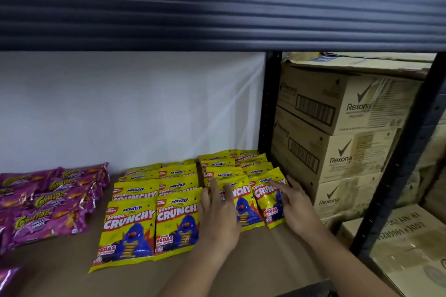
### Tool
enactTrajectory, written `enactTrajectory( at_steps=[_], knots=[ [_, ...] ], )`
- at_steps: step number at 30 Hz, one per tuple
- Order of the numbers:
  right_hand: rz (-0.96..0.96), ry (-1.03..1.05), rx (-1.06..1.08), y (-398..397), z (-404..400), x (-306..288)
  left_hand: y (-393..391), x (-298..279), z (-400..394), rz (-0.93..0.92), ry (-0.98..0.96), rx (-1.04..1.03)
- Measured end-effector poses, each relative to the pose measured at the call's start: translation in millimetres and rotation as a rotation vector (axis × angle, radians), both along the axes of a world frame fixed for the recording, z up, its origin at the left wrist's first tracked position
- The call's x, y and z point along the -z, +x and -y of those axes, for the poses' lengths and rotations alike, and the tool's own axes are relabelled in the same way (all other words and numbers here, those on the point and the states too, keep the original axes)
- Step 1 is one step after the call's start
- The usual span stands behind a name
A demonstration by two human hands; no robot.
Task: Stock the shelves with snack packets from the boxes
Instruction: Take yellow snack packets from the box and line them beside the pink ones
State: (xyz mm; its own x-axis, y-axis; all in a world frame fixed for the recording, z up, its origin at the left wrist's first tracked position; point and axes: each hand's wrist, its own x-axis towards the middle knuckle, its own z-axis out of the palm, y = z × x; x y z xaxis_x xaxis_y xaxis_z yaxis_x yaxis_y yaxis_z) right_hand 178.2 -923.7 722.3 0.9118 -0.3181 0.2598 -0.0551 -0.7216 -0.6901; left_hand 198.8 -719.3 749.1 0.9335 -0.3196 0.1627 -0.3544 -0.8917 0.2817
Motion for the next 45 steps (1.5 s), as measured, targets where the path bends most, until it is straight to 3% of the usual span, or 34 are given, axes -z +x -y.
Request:
enactTrajectory(
  at_steps=[5,15,20,26,29,37,45],
  knots=[
    [-0.087,-0.035,0.011,-7,-3,1,2,3,-7,0.035,0.075,0.07],
    [-0.085,-0.188,0.098,-13,-20,1,2,7,-18,0.096,0.169,0.158],
    [0.02,-0.22,0.13,-26,-36,-5,-8,4,-32,0.169,0.008,0.183],
    [0.163,-0.121,-0.005,-63,-91,-10,-33,12,-82,0.246,-0.328,0.294],
    [0.248,-0.14,-0.045,-90,-132,-6,-53,20,-119,0.272,-0.475,0.305],
    [0.332,0.073,-0.204,-175,-286,11,-151,41,-281,0.249,-0.728,0.391],
    [0.077,0.308,-0.413,-211,-478,115,-204,169,-506,-0.016,-0.71,0.202]
  ],
)
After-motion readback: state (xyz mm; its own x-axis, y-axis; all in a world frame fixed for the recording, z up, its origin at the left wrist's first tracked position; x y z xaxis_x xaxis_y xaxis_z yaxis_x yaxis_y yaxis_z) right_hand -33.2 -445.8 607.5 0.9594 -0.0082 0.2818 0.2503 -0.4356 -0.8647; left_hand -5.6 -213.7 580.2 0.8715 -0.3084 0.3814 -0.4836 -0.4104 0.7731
